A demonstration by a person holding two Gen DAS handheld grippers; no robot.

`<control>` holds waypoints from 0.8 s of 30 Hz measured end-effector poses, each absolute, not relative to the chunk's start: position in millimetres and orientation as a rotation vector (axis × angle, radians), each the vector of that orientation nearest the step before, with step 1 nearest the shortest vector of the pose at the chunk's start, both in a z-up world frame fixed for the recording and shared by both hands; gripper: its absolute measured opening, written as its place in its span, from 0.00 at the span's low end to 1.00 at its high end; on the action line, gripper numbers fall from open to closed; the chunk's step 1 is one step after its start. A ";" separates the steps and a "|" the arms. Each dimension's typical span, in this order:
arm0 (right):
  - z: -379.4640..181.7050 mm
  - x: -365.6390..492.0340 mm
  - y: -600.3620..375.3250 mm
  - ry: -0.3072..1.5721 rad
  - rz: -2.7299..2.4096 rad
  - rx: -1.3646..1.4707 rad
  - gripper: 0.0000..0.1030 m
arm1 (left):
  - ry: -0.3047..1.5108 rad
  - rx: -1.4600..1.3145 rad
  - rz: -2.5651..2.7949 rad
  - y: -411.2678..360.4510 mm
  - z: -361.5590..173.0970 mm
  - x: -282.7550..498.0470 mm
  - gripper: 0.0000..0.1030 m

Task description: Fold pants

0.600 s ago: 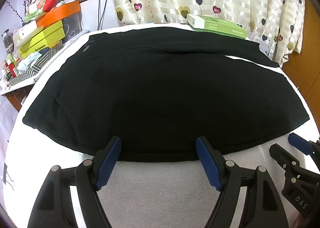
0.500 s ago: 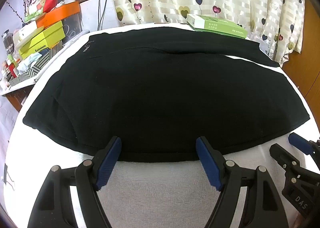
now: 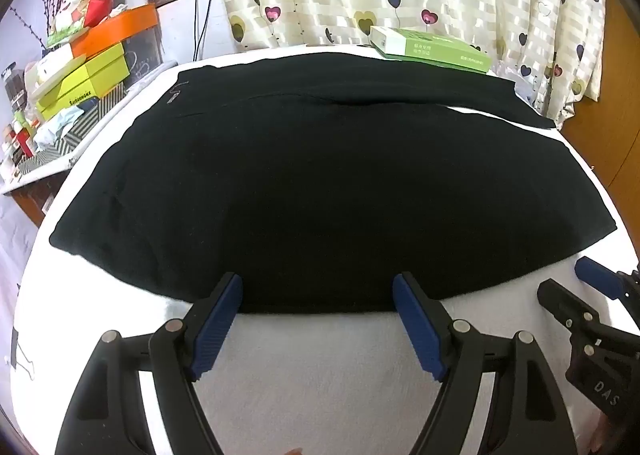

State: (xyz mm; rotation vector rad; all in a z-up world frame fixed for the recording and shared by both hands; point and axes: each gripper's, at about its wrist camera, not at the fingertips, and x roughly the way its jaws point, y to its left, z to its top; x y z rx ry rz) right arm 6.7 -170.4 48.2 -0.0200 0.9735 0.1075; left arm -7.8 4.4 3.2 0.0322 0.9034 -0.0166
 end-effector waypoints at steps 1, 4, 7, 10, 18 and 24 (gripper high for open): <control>47.9 6.5 -170.1 0.972 0.108 -0.027 0.59 | 0.908 0.032 -0.021 6.4 2.1 -9.3 0.78; 47.8 6.9 -169.3 0.970 0.106 -0.030 0.59 | 0.900 0.045 -0.025 6.0 -0.1 -14.2 0.78; 47.4 6.6 -169.0 0.968 0.105 -0.031 0.59 | 0.901 0.038 -0.019 6.0 -0.5 -13.5 0.78; 47.2 6.3 -169.0 0.968 0.104 -0.034 0.60 | 0.900 0.033 -0.016 6.0 -1.6 -12.9 0.79; 46.9 6.3 -169.8 0.968 0.104 -0.035 0.60 | 0.900 0.032 -0.016 6.1 -1.4 -13.6 0.80; 47.1 6.4 -169.6 0.968 0.104 -0.036 0.60 | 0.900 0.032 -0.016 6.6 -1.3 -13.4 0.80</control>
